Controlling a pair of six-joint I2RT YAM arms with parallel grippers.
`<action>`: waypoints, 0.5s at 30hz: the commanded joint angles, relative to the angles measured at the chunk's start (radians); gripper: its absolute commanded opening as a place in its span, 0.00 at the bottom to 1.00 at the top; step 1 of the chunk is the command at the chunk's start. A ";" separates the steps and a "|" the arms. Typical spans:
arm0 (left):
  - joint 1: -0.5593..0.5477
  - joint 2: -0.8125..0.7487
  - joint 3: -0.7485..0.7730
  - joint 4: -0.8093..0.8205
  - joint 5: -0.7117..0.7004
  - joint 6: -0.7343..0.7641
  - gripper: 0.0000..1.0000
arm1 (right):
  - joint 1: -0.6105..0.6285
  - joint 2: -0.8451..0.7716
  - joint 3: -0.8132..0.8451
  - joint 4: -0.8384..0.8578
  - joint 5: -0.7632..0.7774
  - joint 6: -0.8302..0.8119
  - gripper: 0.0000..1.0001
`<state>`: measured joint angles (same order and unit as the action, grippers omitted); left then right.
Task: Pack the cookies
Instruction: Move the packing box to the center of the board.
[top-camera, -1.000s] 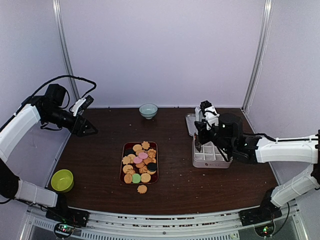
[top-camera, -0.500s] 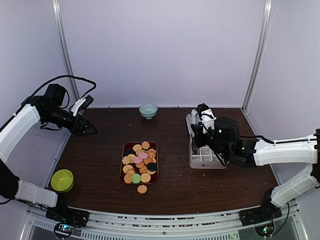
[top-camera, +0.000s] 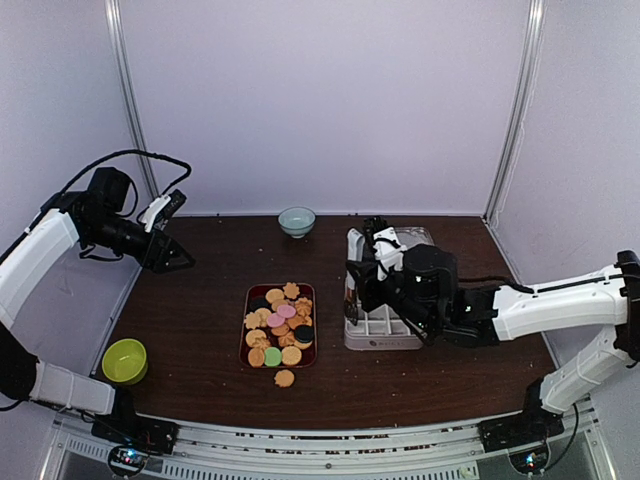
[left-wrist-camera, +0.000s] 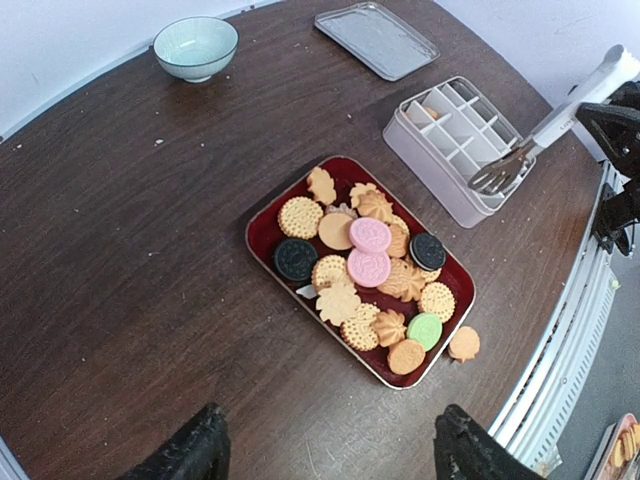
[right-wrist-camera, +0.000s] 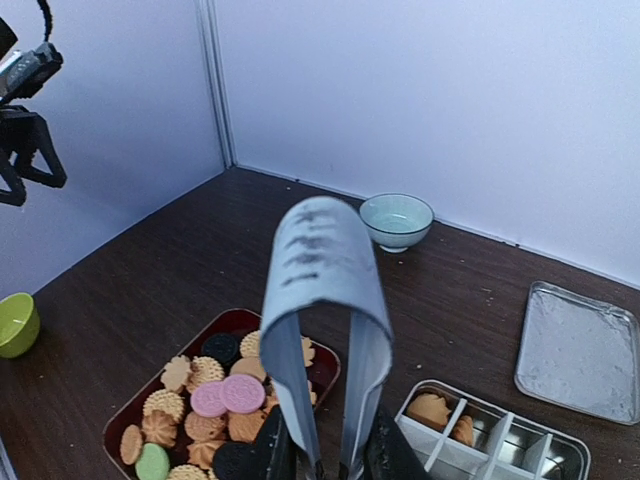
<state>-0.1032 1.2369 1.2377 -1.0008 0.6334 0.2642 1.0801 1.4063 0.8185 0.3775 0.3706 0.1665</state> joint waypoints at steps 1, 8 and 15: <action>0.008 -0.027 -0.013 0.007 0.020 0.013 0.73 | 0.061 0.035 0.103 0.028 0.034 0.027 0.12; 0.008 -0.032 -0.019 0.007 0.013 0.017 0.73 | 0.097 0.044 0.187 0.009 0.070 -0.036 0.16; 0.008 -0.033 -0.020 0.007 0.009 0.019 0.73 | 0.123 0.129 0.283 0.022 -0.111 -0.039 0.19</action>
<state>-0.1032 1.2201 1.2194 -1.0042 0.6327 0.2649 1.1812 1.4731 1.0214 0.3702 0.3649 0.1371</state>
